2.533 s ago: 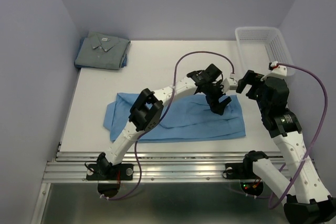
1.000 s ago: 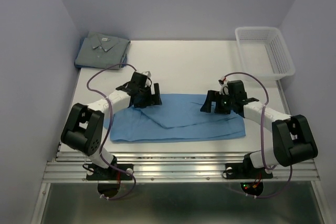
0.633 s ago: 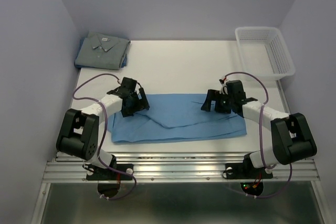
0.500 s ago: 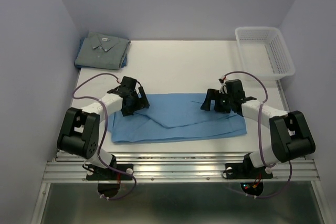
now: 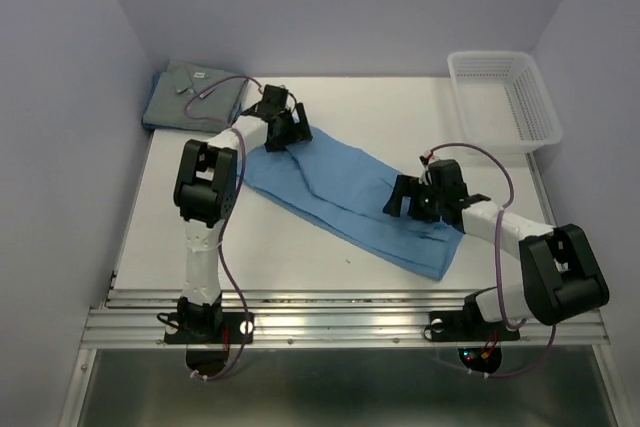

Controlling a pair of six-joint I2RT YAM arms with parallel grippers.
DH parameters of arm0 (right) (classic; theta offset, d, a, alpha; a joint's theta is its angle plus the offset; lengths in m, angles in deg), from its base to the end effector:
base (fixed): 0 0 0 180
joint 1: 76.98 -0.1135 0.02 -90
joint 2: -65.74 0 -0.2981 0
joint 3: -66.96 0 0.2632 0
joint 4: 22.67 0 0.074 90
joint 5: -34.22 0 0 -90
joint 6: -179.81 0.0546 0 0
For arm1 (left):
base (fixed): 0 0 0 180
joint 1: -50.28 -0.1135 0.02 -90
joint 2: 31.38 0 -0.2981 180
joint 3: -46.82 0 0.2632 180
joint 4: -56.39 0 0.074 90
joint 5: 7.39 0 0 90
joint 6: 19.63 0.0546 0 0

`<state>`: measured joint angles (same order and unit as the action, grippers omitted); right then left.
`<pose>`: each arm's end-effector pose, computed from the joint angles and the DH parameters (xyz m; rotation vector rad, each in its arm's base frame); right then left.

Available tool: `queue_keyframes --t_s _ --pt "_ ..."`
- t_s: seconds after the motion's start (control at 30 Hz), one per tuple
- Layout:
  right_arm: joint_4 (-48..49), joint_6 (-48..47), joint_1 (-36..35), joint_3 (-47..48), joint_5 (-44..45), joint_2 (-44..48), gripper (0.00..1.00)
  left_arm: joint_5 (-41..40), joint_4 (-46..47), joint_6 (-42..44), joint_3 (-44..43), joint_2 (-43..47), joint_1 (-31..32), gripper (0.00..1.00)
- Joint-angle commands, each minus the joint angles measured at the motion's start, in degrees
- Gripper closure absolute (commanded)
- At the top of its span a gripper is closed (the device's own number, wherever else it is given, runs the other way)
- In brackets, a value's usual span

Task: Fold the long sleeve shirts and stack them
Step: Fold the shirt

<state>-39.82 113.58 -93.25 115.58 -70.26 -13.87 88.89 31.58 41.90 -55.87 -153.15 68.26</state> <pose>0.2616 0.0906 0.1767 0.0418 2.4711 0.6179 0.4910 -0.1656 0.1920 -0.1630 2.3870 -0.5220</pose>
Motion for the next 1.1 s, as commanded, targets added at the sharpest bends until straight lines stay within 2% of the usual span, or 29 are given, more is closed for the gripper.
queue_keyframes --t_s 0.0,0.03,0.07,0.1,0.13,0.17,0.2,0.37,0.43,0.57,0.77,0.87,0.97,1.07 --pt "-4.2 3.7 -5.9 -5.5 -5.9 2.6 0.0 5.7 -5.7 5.4 -18.1 -13.2 4.3 0.01" --pt "-4.6 4.6 -7.4 -6.0 -6.9 2.9 0.0 6.2 -9.8 6.7 -23.8 -16.4 5.1 0.01" --pt "-4.6 5.1 -9.0 -6.3 -7.2 3.1 0.0 6.7 -12.0 7.0 -35.5 -19.5 6.8 0.01" --pt "-4.0 5.4 -12.4 -6.8 -7.8 3.4 0.0 7.6 -14.0 7.1 -41.4 -26.2 7.4 0.01" --pt "-3.3 6.2 -14.3 -7.0 -9.4 3.5 0.0 8.6 -16.6 6.8 -51.9 -29.5 8.0 0.01" --pt "-0.8 6.5 -17.6 -7.4 -10.3 3.7 0.0 11.6 -16.6 5.9 -55.3 -34.2 8.4 0.01" --pt "0.7 6.7 -19.1 -7.5 -12.6 3.3 0.0 13.6 -15.1 4.7 -56.5 -35.2 8.4 0.01" --pt "8.7 6.7 -26.1 -4.4 -16.5 -3.0 0.0 14.5 1.0 -0.4 -47.1 -31.2 8.5 0.01" --pt "11.8 6.7 -28.6 -2.1 -18.1 -7.1 0.0 12.7 1.0 -1.0 -47.9 -31.0 8.5 0.01" --pt "10.4 5.4 -31.9 3.7 -17.3 -10.7 0.0 10.2 0.4 -1.2 -49.4 -31.0 8.4 0.01" --pt "3.5 3.7 -31.9 8.1 -8.8 -6.4 0.0 4.6 -1.6 0.3 -49.8 -25.3 8.5 0.01" --pt "-0.5 2.9 -31.9 10.0 -6.3 -2.4 0.0 1.7 -2.9 1.8 -50.6 -19.5 8.5 0.01" --pt "-2.2 1.8 -31.9 11.0 -6.4 2.1 0.0 -0.2 -3.7 3.0 -50.8 -11.4 8.4 0.01" --pt "-3.4 0.6 -31.9 10.6 -5.0 6.6 0.0 -0.6 -2.5 4.9 -50.8 -7.7 8.5 0.01"
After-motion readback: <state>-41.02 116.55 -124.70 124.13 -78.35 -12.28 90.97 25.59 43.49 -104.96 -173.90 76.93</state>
